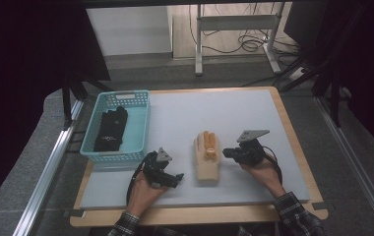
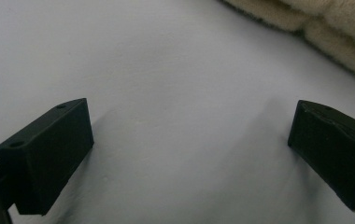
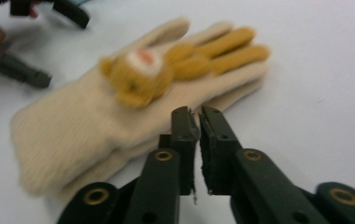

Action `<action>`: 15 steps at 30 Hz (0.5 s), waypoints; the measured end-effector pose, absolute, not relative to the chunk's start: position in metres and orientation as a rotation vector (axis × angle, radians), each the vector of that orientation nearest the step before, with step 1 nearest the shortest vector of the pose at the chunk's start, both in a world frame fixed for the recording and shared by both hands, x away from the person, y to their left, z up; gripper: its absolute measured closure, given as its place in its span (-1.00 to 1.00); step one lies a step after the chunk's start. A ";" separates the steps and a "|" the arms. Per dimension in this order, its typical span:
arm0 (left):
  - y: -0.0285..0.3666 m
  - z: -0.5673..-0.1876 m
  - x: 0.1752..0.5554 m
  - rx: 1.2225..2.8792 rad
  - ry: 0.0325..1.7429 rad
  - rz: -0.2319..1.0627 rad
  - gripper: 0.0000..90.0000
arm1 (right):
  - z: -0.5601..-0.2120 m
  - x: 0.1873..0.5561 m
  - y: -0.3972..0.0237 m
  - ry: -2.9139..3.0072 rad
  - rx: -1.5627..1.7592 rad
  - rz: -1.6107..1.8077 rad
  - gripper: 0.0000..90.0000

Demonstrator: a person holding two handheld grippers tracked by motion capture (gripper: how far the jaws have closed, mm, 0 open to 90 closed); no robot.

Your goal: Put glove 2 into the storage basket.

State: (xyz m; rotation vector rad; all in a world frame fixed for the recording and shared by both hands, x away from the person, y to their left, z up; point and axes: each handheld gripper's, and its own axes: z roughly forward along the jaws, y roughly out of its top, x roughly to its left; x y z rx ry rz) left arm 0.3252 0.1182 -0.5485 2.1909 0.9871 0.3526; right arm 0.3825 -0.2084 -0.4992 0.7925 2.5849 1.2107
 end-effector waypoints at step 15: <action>0.131 -0.546 0.317 2.200 1.055 0.381 -0.99 | -0.527 0.362 -0.182 2.687 0.721 1.124 0.92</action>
